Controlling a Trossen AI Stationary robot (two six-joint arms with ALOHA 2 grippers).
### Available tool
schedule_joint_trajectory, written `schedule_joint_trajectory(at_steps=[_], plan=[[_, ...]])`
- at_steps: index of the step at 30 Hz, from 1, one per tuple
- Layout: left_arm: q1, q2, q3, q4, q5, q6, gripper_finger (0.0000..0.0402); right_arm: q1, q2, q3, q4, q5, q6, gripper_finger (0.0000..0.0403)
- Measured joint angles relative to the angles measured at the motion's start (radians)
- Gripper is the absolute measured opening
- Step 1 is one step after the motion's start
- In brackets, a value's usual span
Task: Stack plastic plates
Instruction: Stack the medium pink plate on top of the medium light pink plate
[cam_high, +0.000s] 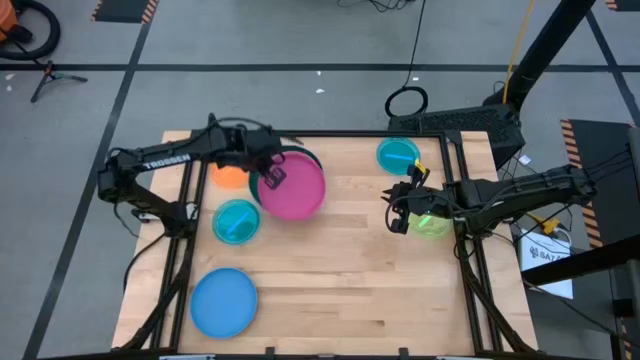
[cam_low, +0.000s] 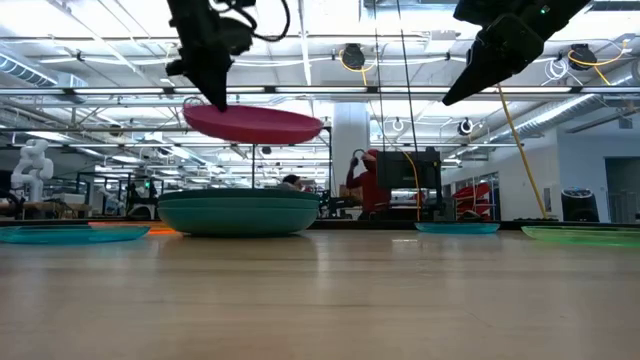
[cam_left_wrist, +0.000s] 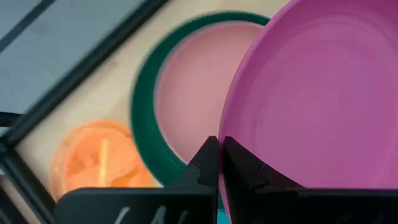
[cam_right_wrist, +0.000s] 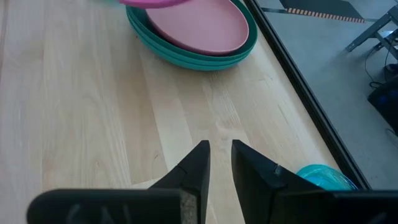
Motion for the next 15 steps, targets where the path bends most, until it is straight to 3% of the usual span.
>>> schedule_joint_trajectory(at_steps=[7,15], plan=[[0.173,0.026,0.0,0.051,0.014,0.126,0.0008,0.0,0.0,0.0,-0.011,0.0,0.0,0.0059],[0.265,0.11,-0.001,0.07,0.033,0.203,0.0008,0.0,0.0,0.0,-0.02,0.0,0.001,0.0059]])
